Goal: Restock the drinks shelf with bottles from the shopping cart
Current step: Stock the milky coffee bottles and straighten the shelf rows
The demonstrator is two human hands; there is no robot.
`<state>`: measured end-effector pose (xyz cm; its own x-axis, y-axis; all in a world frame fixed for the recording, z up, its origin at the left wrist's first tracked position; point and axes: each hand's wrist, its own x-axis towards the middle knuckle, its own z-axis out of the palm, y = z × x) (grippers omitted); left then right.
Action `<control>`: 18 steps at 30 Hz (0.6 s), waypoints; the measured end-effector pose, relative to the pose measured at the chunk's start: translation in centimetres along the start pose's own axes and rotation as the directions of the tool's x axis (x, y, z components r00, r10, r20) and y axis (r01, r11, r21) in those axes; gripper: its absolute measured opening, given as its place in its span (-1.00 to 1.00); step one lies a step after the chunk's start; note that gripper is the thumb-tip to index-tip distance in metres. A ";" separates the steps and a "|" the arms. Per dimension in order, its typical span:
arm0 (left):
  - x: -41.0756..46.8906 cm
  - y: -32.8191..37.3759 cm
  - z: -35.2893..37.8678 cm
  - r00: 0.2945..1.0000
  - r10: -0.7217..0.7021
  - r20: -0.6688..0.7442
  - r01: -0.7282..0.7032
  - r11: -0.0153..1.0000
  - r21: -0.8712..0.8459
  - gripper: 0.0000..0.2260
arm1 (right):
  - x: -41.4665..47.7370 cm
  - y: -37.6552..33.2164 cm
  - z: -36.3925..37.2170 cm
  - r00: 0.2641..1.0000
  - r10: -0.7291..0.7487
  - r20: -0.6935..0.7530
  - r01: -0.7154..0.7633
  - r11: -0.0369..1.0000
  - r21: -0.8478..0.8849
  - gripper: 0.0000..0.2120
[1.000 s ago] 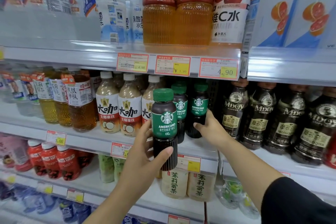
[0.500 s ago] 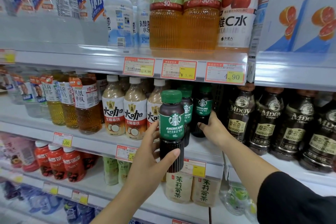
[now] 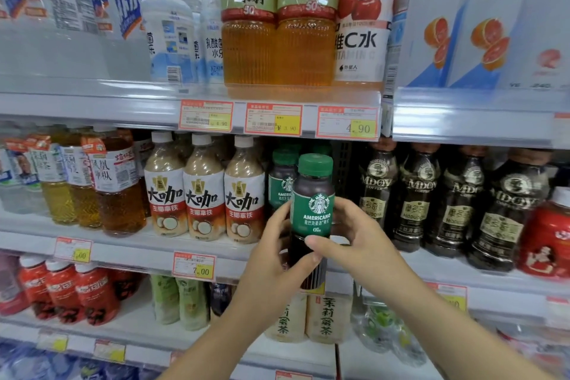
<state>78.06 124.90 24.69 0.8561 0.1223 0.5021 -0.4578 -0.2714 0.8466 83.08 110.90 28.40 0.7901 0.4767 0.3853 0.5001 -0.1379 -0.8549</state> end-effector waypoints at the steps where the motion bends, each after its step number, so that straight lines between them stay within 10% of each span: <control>1: 0.2 0.1 0.3 1.000 0.005 0.013 -0.005 1.000 0.008 -0.40 | 0.2 0.1 -0.2 0.999 0.001 -0.043 -0.001 1.000 -0.003 -0.49; 18: 4.1 -3.1 -0.6 0.946 0.072 -0.317 0.085 0.887 0.455 -0.43 | 3.7 3.6 1.2 0.937 -0.058 -0.345 0.009 0.990 -0.142 -0.45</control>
<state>82.87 126.79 24.25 0.7007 0.3985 0.5918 -0.2242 -0.6645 0.7129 87.38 113.23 26.32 0.8334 0.1551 0.5304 0.5525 -0.2553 -0.7935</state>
